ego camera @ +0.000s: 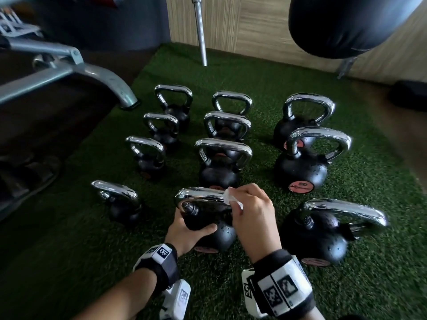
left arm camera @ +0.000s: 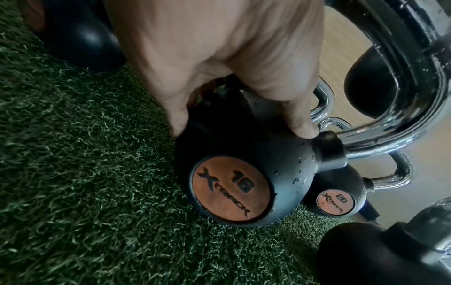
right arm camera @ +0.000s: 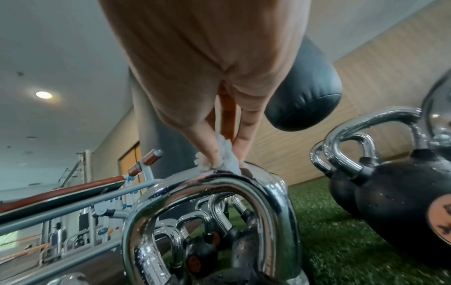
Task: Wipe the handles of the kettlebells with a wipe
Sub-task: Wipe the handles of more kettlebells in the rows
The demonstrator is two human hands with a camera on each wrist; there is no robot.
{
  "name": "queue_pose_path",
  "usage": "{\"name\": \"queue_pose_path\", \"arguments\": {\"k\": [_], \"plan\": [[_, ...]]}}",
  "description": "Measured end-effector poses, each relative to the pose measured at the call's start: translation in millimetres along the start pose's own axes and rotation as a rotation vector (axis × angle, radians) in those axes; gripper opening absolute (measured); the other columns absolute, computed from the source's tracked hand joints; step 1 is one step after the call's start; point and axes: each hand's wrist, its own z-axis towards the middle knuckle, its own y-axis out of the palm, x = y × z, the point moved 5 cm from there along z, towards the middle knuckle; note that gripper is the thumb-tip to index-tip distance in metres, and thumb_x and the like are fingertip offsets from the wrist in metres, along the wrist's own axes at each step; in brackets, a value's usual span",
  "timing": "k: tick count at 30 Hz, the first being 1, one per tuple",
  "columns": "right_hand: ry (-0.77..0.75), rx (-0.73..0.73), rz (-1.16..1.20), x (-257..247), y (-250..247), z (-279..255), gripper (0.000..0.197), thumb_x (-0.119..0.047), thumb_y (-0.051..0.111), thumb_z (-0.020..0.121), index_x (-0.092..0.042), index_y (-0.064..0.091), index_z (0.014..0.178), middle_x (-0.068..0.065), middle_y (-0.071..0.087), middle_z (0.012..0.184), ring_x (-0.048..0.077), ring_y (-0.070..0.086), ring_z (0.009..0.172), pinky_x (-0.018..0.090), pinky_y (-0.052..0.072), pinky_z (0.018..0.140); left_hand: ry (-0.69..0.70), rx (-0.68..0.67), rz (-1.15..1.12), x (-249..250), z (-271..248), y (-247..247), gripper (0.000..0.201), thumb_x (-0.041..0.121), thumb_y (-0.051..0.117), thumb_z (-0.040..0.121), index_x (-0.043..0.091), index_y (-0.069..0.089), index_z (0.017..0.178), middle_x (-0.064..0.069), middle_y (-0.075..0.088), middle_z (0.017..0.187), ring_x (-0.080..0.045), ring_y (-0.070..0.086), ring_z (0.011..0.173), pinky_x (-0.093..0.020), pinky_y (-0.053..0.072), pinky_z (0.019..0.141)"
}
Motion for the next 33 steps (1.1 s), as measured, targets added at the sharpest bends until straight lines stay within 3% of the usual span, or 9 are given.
{"name": "queue_pose_path", "arguments": {"k": [4,9,13,22,25,27,30,32,33], "plan": [[0.246,-0.021,0.008,45.6,-7.8,-7.3,0.023,-0.001,0.077,0.079,-0.019,0.083,0.091,-0.003,0.069,0.086,0.016,0.066,0.074,0.007,0.038,0.065,0.009,-0.001,-0.001,0.2,0.0,0.0,0.109,0.053,0.096,0.053,0.033,0.036,0.142,0.008,0.068,0.125,-0.017,0.062,0.119,-0.035,0.044,0.109],[0.304,-0.07,0.024,63.5,-11.9,-9.4,0.009,-0.016,0.085,0.081,-0.023,0.083,0.087,-0.009,0.069,0.078,0.009,0.065,0.072,-0.003,0.036,0.068,0.018,-0.003,-0.016,1.7,-1.5,-1.1,0.103,0.052,0.096,0.055,0.035,0.037,0.138,0.009,0.068,0.125,-0.017,0.062,0.119,-0.033,0.044,0.107],[0.386,-0.12,0.142,73.7,-9.8,-4.7,0.006,-0.022,0.086,0.081,-0.024,0.081,0.078,-0.024,0.065,0.065,-0.012,0.063,0.069,0.001,0.042,0.065,0.025,0.003,-0.027,1.6,-2.3,0.0,0.099,0.048,0.096,0.058,0.035,0.039,0.138,0.009,0.067,0.125,-0.017,0.062,0.119,-0.031,0.043,0.103],[0.562,-0.291,0.123,104.2,33.5,-21.5,0.024,-0.012,0.09,0.071,-0.02,0.082,0.093,-0.007,0.071,0.076,0.014,0.065,0.079,0.022,0.043,0.07,0.024,0.022,-0.001,2.5,-4.1,0.3,0.121,0.067,0.088,0.04,0.034,0.037,0.144,0.008,0.068,0.125,-0.018,0.063,0.117,-0.032,0.046,0.103],[0.564,-0.332,0.106,107.2,38.5,-22.0,0.023,-0.015,0.091,0.071,-0.02,0.081,0.092,-0.009,0.07,0.076,0.013,0.065,0.078,0.021,0.042,0.068,0.014,-0.007,0.055,5.7,-4.7,-4.4,0.114,0.064,0.091,0.046,0.034,0.037,0.142,0.01,0.067,0.123,-0.016,0.063,0.115,-0.033,0.047,0.103],[0.552,-0.348,0.108,109.6,32.5,-18.1,0.021,-0.012,0.091,0.072,-0.022,0.082,0.088,-0.013,0.07,0.072,0.006,0.065,0.071,0.009,0.041,0.062,0.007,-0.086,0.131,0.4,1.4,-14.8,0.105,0.061,0.092,0.047,0.039,0.042,0.136,0.014,0.067,0.121,-0.013,0.062,0.113,-0.033,0.047,0.104],[0.535,-0.277,0.101,110.4,9.5,-3.2,0.016,-0.009,0.088,0.075,-0.023,0.081,0.079,-0.013,0.073,0.071,-0.005,0.063,0.067,0.001,0.042,0.058,0.045,-0.198,0.213,-6.5,7.6,-46.7,0.063,0.019,0.089,0.064,0.028,0.06,0.12,0.001,0.07,0.127,-0.014,0.068,0.112,-0.026,0.055,0.093],[0.516,-0.169,0.116,103.9,-14.0,11.4,0.015,-0.012,0.086,0.078,-0.025,0.081,0.082,-0.012,0.073,0.075,-0.004,0.064,0.068,0.001,0.043,0.058,0.127,-0.077,0.276,-0.8,4.7,-76.5,0.046,-0.015,0.067,0.08,0.024,0.068,0.104,-0.011,0.073,0.121,-0.014,0.072,0.101,-0.011,0.051,0.075],[0.505,-0.126,0.162,98.7,-24.1,18.5,0.018,-0.012,0.086,0.078,-0.028,0.08,0.082,-0.012,0.073,0.077,-0.001,0.067,0.069,0.003,0.044,0.06,0.134,0.046,0.2,8.0,1.5,-90.6,0.045,-0.015,0.063,0.085,0.026,0.071,0.1,-0.006,0.076,0.115,-0.016,0.072,0.104,-0.01,0.048,0.076]]}}
